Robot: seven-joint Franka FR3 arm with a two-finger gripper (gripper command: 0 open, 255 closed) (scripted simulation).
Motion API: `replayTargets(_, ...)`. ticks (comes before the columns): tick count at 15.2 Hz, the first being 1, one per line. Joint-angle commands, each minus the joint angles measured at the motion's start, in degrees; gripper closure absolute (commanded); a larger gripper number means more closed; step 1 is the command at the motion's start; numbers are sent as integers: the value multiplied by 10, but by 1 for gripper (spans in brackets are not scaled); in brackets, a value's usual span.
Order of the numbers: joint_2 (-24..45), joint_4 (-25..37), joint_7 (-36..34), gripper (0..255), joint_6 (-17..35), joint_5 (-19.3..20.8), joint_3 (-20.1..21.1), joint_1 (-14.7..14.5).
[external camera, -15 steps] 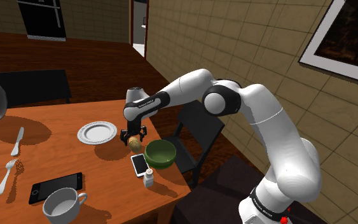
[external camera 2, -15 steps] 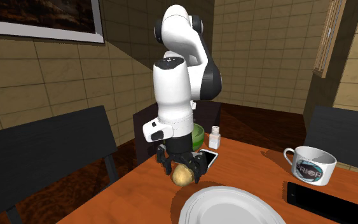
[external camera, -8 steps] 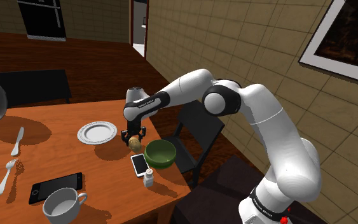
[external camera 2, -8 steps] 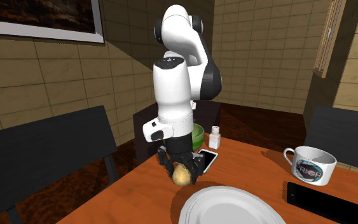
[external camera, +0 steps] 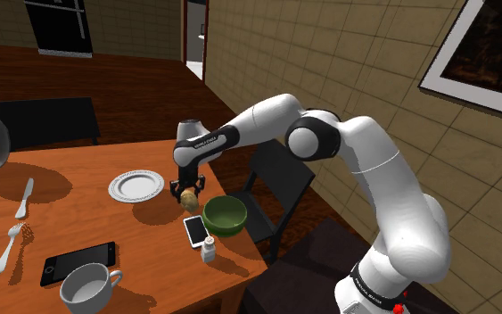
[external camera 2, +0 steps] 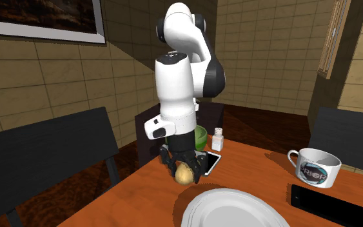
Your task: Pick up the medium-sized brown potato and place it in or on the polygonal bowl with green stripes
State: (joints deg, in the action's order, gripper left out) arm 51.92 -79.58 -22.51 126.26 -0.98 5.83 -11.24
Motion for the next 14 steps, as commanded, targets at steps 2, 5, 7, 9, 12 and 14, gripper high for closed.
replayTargets(2, -15, -3, -1, 255, -12, -1, 1, 1)
replayTargets(5, -31, -6, -2, 255, -24, -1, 1, 1)
replayTargets(7, -41, -8, -2, 255, -33, -2, 2, 2)
replayTargets(9, -51, -9, -3, 255, -42, -2, 2, 2)
replayTargets(12, -65, -9, -4, 255, -56, -3, 3, 3)
replayTargets(14, -74, -8, -4, 255, -66, -3, 3, 3)
